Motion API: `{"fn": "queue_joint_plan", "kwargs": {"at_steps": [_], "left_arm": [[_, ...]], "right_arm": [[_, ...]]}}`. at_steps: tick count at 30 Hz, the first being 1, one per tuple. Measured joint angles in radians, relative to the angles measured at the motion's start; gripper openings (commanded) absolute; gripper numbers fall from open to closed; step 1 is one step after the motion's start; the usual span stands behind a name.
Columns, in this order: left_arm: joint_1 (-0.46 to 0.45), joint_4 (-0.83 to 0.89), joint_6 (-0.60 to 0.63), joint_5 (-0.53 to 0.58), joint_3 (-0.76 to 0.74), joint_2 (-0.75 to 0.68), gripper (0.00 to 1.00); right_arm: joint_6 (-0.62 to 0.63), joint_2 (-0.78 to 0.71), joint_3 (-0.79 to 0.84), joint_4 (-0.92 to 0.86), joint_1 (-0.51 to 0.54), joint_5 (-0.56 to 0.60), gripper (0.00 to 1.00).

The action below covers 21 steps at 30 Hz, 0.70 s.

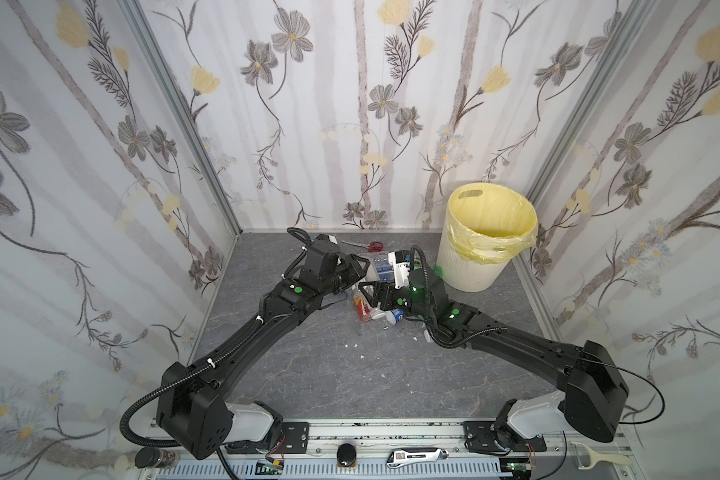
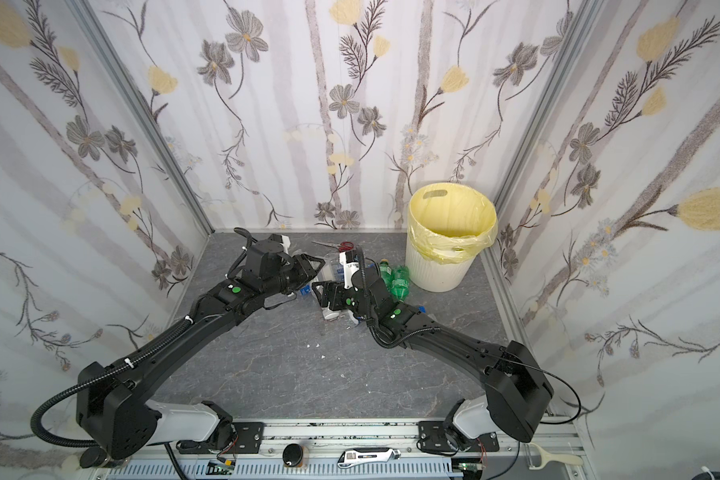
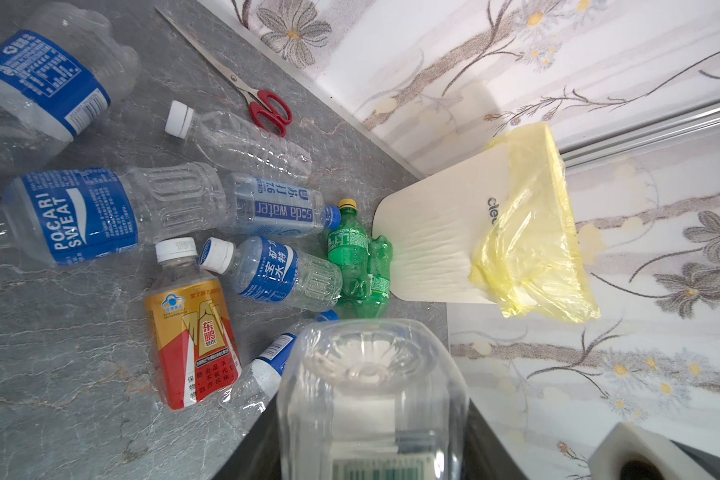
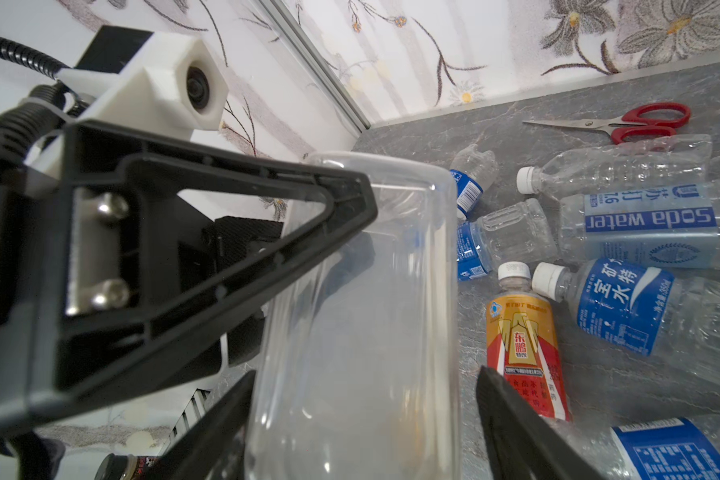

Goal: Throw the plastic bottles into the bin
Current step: 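Grasp the clear flat bottle's top with the right gripper and open the left gripper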

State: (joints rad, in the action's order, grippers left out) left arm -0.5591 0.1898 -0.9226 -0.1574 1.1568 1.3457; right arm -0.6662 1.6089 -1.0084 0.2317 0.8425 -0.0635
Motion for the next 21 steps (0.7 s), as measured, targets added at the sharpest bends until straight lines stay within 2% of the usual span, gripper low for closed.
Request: {"fn": "queue_joint_plan", "kwargs": {"at_steps": [10, 17, 21], "left_arm": [[0.003, -0.009, 0.0, 0.0, -0.014, 0.0, 0.48], [0.01, -0.023, 0.0, -0.003, -0.003, 0.01, 0.59], [0.025, -0.029, 0.0, -0.019, -0.002, 0.024, 0.65]], "right_arm": [[-0.024, 0.018, 0.01, 0.044, 0.0, -0.03, 0.62], [-0.021, 0.021, -0.004, 0.04, -0.002, -0.023, 0.54], [-0.021, 0.03, -0.007, 0.04, -0.002, -0.016, 0.53]]}}
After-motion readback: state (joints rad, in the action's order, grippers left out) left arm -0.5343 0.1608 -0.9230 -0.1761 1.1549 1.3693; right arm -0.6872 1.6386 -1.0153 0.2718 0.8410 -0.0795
